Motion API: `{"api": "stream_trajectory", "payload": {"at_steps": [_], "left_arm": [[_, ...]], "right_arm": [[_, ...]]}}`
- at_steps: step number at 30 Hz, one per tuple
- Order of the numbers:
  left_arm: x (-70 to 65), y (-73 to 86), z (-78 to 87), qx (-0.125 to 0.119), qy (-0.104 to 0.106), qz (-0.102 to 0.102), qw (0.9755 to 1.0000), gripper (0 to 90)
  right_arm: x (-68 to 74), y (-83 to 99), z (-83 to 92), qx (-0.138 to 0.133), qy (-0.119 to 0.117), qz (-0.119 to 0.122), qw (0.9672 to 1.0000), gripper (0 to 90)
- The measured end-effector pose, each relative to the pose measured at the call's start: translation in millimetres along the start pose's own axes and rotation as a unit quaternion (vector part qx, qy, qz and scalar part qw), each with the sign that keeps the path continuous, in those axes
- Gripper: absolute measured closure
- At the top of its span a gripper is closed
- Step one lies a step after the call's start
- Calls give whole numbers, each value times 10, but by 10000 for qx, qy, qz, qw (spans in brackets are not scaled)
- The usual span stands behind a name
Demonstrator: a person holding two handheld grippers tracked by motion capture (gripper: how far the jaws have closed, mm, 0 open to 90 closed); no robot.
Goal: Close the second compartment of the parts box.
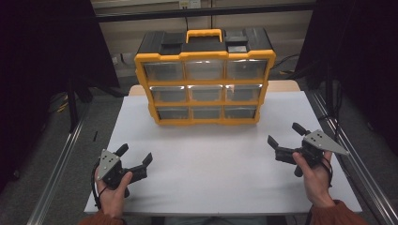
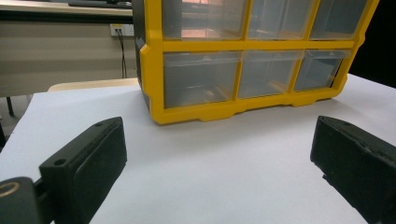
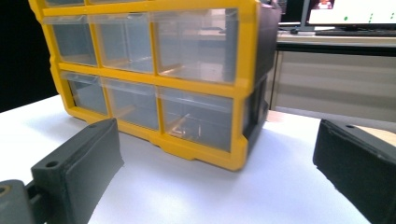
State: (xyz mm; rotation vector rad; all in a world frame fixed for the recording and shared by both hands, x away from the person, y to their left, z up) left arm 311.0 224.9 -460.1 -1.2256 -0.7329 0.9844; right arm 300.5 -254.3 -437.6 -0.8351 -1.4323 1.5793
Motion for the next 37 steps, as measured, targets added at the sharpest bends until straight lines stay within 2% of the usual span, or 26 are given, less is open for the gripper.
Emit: {"api": "stream_trajectory", "payload": {"at_steps": [2,3,9,21,22,24,25,27,29,30,31,33,34,35,37], "left_arm": [[-2,-2,6,-14,-10,5,10000,38],[-15,-8,5,-68,11,74,9999,38],[0,-4,15,-18,-12,12,10000,38],[-8,-5,38,-18,-30,-40,10000,38],[-23,-2,35,-31,5,69,10000,38],[-13,2,50,13,18,-67,10000,38],[-18,-1,52,-10,25,-43,10000,38],[-23,-3,50,-15,-15,38,10000,37],[-10,-8,50,-16,-22,-38,10000,37],[-24,-14,35,-54,59,39,10000,37],[-14,-4,30,2,22,-2,10000,37],[-13,2,32,20,34,-5,10000,38],[-15,-3,30,-32,22,85,10000,37],[-10,-4,29,-36,15,89,10000,37],[4,2,29,-1,33,29,10000,37]], "right_arm": [[-37,56,67,75,53,-40,10000,7],[-43,74,85,97,73,-50,9999,8],[-68,125,186,185,117,-41,9998,8],[-190,282,482,310,429,-100,9985,8],[-217,301,539,295,499,-135,9982,10],[-226,335,592,334,526,-129,9980,10],[-232,355,607,359,568,-115,9977,9],[-239,382,636,418,528,-70,9977,12],[-240,378,647,359,562,-148,9977,8],[-237,372,656,327,508,-84,9981,2],[-224,390,621,403,539,-17,9977,9],[-206,388,599,387,503,0,9980,9],[-199,375,593,342,488,5,9982,8],[-198,371,588,344,486,46,9982,8],[-201,375,562,359,478,18,9982,9]]}}
Point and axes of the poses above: each handheld gripper's, and its own axes: z roughly backward along the jaws, y roughly out of its underside, x roughly to its left, the point moved 6 cm from there along -z, roughly forward along the jaws, and after that the axes turned 5 degrees about -y, right-handed, at the moved point
